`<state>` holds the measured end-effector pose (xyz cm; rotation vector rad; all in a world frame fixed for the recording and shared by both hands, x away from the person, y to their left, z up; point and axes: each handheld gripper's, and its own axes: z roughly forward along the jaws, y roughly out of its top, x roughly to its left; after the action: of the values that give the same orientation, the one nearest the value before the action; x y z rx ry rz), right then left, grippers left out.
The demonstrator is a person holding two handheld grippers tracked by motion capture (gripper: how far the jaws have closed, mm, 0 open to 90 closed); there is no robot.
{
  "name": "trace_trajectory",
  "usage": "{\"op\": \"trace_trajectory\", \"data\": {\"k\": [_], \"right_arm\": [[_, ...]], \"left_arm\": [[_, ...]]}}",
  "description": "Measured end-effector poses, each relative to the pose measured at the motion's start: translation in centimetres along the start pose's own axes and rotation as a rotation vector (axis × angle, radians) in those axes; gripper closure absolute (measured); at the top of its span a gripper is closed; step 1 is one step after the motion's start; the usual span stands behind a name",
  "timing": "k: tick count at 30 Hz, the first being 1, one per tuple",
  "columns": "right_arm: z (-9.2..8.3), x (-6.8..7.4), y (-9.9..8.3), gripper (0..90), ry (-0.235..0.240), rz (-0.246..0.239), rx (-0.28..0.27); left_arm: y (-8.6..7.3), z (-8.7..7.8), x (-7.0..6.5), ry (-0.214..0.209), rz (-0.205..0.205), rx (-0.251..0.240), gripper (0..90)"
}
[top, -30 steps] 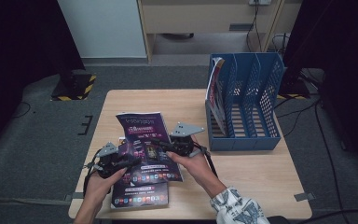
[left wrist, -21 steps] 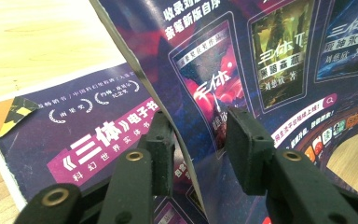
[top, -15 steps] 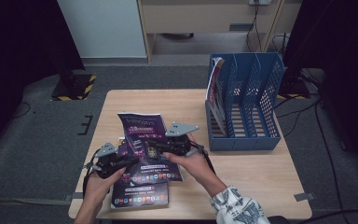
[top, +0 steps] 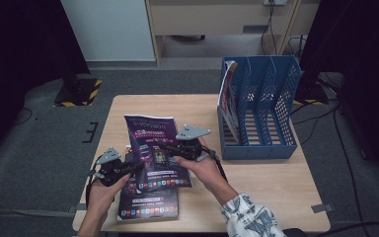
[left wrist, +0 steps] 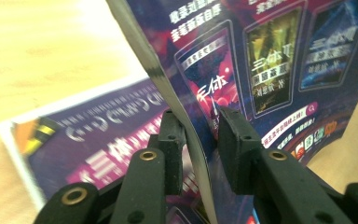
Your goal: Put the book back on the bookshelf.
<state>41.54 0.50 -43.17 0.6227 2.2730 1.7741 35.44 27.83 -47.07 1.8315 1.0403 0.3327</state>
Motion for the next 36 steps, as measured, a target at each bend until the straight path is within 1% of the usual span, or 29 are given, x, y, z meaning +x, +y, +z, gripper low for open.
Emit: {"op": "trace_trajectory", "data": {"k": [2, 6, 7, 9, 12, 14, 16, 18, 21, 23, 24, 25, 26, 27, 28, 30, 32, 36], "right_arm": [[0.1, 0.1, 0.4, 81.1, 0.006, -0.005, -0.017], [0.1, 0.3, 1.1, 81.1, 0.023, -0.021, -0.042], [0.0, 0.3, 1.2, 81.0, 0.029, -0.021, -0.043], [0.0, 0.4, 1.5, 80.8, 0.036, -0.036, -0.046], [0.1, 0.7, 1.8, 78.9, 0.041, -0.041, -0.055], [0.3, 0.8, 2.0, 78.1, 0.052, -0.047, -0.061], [0.4, 0.9, 2.0, 79.0, 0.051, -0.046, -0.064], [0.5, 0.9, 2.0, 81.8, 0.046, -0.044, -0.065], [0.5, 1.0, 2.0, 82.3, 0.024, -0.053, -0.067], [0.4, 1.0, 2.0, 82.4, 0.018, -0.056, -0.067], [0.3, 1.0, 2.1, 82.4, 0.022, -0.054, -0.066], [0.3, 1.0, 2.1, 82.4, 0.021, -0.059, -0.065], [0.3, 1.0, 2.2, 82.4, 0.02, -0.059, -0.067], [0.2, 1.0, 2.3, 82.4, 0.02, -0.058, -0.068], [0.2, 1.0, 2.4, 82.5, 0.019, -0.056, -0.071], [0.0, 0.8, 2.6, 82.5, 0.008, -0.055, -0.079], [-0.2, 0.6, 2.8, 82.5, -0.001, -0.051, -0.087], [-0.7, 0.3, 3.2, 82.5, -0.025, -0.047, -0.096]], "left_arm": [[0.5, -0.3, 0.4, 0.025, -0.003, -0.022, 72.9], [1.0, -0.9, 0.6, 0.056, -0.001, -0.059, 76.6], [1.1, -1.0, 0.6, 0.062, 0.004, -0.066, 77.2], [1.2, -1.2, 0.5, 0.079, 0.016, -0.07, 77.4], [1.3, -1.3, 0.4, 0.085, 0.028, -0.074, 77.6], [1.3, -1.3, 0.5, 0.085, 0.022, -0.074, 77.6], [1.2, -1.3, 0.6, 0.08, 0.017, -0.076, 77.6], [1.1, -1.4, 0.6, 0.08, 0.014, -0.08, 77.4], [1.0, -1.3, 0.7, 0.085, 0.011, -0.085, 75.3], [0.8, -1.3, 0.9, 0.094, 0.009, -0.094, 69.7], [0.7, -1.2, 0.9, 0.102, 0.012, -0.101, 66.6], [0.7, -1.2, 0.9, 0.123, 0.016, -0.102, 63.2], [0.6, -1.2, 1.0, 0.151, 0.018, -0.107, 58.2], [0.5, -1.2, 1.1, 0.168, 0.008, -0.109, 47.9], [0.4, -1.2, 1.3, 0.177, -0.004, -0.108, 40.6], [0.1, -1.4, 1.6, 0.202, -0.006, -0.108, 35.4], [-0.3, -1.4, 2.0, 0.215, -0.026, -0.087, 28.4], [-0.8, -1.5, 2.5, 0.25, -0.018, -0.052, 20.1]]}}
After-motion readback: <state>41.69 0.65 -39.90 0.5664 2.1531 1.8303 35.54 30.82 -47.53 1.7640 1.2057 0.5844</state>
